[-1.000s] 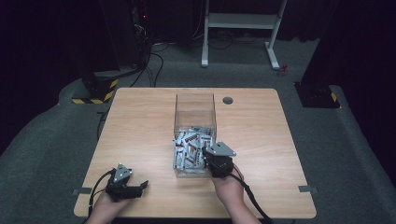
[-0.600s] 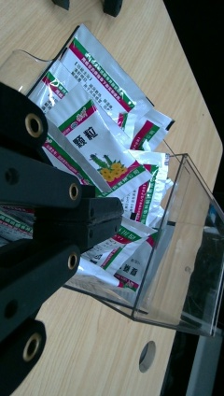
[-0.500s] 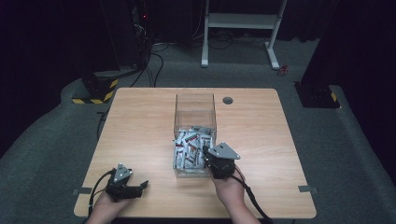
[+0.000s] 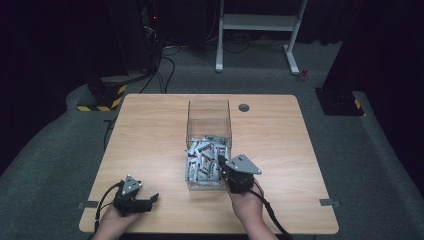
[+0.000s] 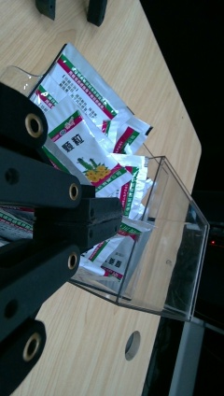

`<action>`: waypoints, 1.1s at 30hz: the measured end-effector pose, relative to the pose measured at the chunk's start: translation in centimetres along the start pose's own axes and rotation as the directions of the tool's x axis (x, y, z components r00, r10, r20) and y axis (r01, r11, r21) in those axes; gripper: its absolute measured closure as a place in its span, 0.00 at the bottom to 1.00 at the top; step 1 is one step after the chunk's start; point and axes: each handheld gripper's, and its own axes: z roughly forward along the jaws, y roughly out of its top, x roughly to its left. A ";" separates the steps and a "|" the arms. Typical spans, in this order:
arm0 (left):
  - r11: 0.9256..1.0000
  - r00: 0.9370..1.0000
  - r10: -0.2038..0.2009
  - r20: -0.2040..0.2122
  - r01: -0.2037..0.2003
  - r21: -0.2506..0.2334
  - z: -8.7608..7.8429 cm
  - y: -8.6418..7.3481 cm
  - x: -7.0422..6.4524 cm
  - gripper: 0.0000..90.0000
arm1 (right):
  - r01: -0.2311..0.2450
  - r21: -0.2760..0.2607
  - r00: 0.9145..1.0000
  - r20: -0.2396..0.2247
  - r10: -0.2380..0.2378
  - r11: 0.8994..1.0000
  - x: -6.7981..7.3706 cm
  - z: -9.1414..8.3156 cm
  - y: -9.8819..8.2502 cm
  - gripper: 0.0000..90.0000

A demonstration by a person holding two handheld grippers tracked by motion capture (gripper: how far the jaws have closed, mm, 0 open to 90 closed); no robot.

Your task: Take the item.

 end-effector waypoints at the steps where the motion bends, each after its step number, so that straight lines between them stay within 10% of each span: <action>1: 1.000 1.000 0.000 0.000 0.000 0.000 0.0 0.0 0.0 0.16 | 0.003 -0.005 1.000 0.001 -0.003 1.000 0.0 -0.1 0.1 1.00; 33: 1.000 1.000 0.000 0.000 0.000 0.000 0.0 0.0 0.0 0.16 | -0.011 -0.102 1.000 0.006 0.011 0.995 -0.7 -1.9 1.3 1.00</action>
